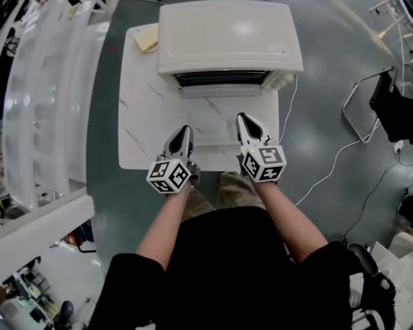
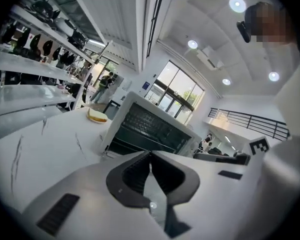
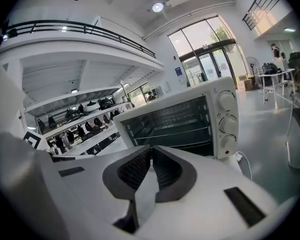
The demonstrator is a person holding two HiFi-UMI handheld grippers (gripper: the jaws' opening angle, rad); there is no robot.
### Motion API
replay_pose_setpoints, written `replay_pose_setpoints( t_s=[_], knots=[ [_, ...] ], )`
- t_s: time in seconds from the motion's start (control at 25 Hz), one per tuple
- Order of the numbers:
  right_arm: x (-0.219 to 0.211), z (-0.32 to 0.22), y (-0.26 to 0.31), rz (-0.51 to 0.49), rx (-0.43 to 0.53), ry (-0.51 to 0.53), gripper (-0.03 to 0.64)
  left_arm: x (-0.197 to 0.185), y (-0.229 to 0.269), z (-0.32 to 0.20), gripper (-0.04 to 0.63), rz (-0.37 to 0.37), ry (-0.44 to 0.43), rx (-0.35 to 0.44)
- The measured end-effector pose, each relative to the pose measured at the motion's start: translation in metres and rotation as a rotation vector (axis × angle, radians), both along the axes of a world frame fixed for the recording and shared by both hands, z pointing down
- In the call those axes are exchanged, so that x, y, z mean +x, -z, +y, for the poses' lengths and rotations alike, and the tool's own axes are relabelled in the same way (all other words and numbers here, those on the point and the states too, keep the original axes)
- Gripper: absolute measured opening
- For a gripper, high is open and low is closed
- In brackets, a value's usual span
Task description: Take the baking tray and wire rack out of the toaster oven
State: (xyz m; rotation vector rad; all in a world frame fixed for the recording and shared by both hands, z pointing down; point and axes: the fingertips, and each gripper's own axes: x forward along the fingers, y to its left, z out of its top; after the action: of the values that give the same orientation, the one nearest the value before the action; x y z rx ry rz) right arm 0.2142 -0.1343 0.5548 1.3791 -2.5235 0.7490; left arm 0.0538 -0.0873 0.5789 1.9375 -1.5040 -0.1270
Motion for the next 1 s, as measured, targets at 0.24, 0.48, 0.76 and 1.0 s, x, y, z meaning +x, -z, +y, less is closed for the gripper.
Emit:
replay_pose_setpoints(
  t_s=[0.24, 0.48, 0.76, 1.0],
  knots=[
    [0.001, -0.048, -0.041, -0.084, -0.074, -0.043, 0.025, 0.011, -0.033, -0.059, 0.028, 0.027, 0.065, 0.01],
    [0.002, -0.088, -0.083, -0.222, -0.184, -0.093, 0.025, 0.013, -0.06, -0.111, 0.028, 0.152, 0.161, 0.019],
    [0.015, -0.129, -0.114, -0.378, -0.254, -0.188, 0.073, 0.023, -0.095, -0.149, 0.029, 0.368, 0.231, -0.005],
    [0.014, -0.15, -0.126, -0.522, -0.291, -0.245, 0.164, 0.029, -0.107, -0.176, 0.126, 0.46, 0.264, -0.003]
  ],
)
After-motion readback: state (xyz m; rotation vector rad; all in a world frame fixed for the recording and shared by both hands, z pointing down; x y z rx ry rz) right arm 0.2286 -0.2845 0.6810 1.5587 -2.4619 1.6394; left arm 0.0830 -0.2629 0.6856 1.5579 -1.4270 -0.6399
